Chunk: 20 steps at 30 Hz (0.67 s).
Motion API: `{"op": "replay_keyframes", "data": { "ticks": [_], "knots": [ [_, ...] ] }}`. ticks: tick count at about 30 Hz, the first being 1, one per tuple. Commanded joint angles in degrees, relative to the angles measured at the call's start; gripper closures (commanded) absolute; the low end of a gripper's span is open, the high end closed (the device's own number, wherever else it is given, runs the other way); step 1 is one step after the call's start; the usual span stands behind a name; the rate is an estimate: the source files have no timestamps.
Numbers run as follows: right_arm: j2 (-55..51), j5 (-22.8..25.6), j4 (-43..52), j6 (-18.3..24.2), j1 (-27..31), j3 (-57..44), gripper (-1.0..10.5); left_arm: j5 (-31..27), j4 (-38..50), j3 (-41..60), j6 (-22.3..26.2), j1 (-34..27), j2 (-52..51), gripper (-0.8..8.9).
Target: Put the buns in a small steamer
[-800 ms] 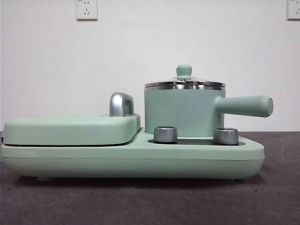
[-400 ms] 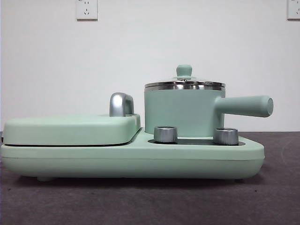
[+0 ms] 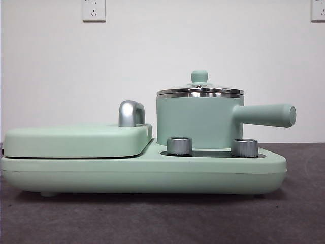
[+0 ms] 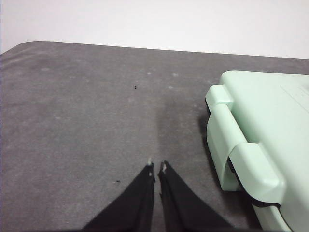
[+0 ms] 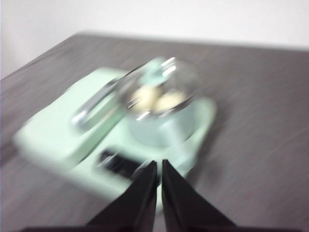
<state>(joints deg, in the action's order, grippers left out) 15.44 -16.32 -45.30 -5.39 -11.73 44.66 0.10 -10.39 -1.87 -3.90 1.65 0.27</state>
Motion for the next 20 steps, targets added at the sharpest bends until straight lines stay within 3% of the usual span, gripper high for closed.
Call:
{"op": "replay_keyframes", "data": {
  "ticks": [1,6,10,17,20],
  "knots": [
    [-1.64,1.53,13.88,4.61,5.20,-7.43,9.3,-0.15,-0.37,1.11,-0.17,-0.09,-0.09,7.89],
    [-5.51,4.79,32.76,5.03,11.91,-23.71,9.3,-0.15,-0.37,1.11,-0.17,-0.09,-0.09,7.89],
    [-9.09,6.45,42.97,4.98,12.90,-34.95,9.3,-0.15,-0.37,1.11,-0.17,-0.09,-0.09,7.89],
    [-13.44,11.13,44.78,4.98,12.94,-43.95,9.3,-0.15,-0.37,1.11,-0.17,-0.09,-0.09,7.89],
    [-14.58,13.25,40.72,4.61,12.96,-44.02,9.3,-0.15,-0.35,1.11,-0.17,-0.09,-0.09,7.89]
  ]
}}
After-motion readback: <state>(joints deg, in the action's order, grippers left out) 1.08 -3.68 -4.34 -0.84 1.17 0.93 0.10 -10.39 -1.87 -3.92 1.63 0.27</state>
